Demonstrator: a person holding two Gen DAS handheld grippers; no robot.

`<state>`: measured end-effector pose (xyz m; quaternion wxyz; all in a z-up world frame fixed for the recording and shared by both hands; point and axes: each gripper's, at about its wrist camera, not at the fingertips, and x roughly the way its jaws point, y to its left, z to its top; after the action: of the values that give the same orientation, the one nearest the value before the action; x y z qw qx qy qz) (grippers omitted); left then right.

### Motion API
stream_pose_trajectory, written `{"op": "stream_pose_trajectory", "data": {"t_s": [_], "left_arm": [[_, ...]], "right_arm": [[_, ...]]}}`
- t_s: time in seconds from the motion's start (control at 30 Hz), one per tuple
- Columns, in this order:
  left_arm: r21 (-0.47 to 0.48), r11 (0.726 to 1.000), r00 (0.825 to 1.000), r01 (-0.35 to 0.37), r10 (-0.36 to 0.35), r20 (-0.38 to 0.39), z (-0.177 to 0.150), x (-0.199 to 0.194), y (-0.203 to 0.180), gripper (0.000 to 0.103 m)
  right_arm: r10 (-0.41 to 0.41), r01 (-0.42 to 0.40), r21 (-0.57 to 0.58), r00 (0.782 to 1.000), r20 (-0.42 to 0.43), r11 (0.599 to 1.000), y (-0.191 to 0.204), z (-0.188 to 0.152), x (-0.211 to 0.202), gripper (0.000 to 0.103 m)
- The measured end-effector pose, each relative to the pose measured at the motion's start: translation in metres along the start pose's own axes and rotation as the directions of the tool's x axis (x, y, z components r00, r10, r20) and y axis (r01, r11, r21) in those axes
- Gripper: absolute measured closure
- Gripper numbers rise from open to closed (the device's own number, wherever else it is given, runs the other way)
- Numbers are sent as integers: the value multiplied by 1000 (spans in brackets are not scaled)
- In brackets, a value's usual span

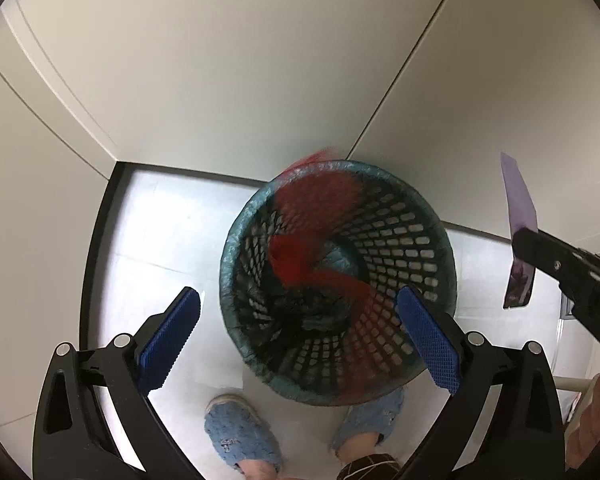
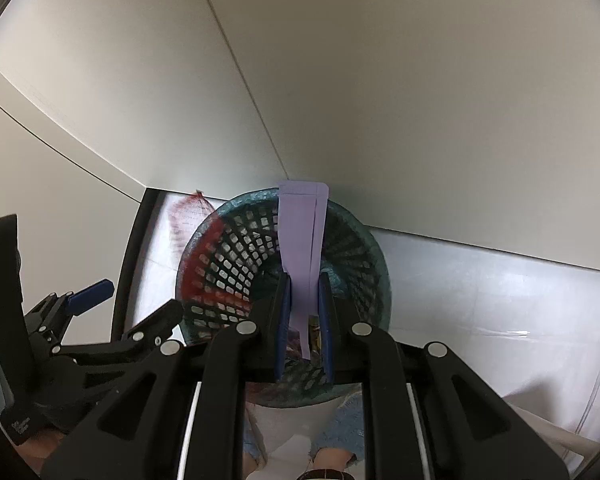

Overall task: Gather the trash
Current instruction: 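Open the left tool to drop the red mesh bag into the basket, then lower the right tool into the basket and open it to drop the purple packet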

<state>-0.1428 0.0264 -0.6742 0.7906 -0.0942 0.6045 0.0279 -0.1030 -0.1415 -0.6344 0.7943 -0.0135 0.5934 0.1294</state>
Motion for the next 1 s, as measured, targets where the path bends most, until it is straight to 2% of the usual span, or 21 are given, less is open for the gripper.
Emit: {"op": "stream_pose_trajectory", "data": {"t_s": [0.23, 0.37, 0.63, 0.77, 1.0], "left_arm": [[-4, 1000, 1000, 12, -12, 3, 9, 0, -6, 6], [5, 1000, 1000, 0, 0, 6, 7, -4, -4, 6], [-3, 999, 999, -52, 52, -13, -2, -3, 23, 6], [-1, 997, 997, -79, 79, -23, -6, 3, 39, 6], [-26, 996, 996, -90, 89, -28, -8, 5, 57, 6]], "right_arm": [[-14, 14, 3, 1000, -2, 1000, -8, 0, 1, 90], [2, -2, -10, 1000, -1, 1000, 1, -1, 4, 90], [50, -51, -51, 998, -25, 997, 35, -4, 45, 89], [22, -25, -71, 998, -53, 997, 43, -9, 73, 89], [2, -9, -82, 997, -83, 997, 50, -16, 99, 88]]}}
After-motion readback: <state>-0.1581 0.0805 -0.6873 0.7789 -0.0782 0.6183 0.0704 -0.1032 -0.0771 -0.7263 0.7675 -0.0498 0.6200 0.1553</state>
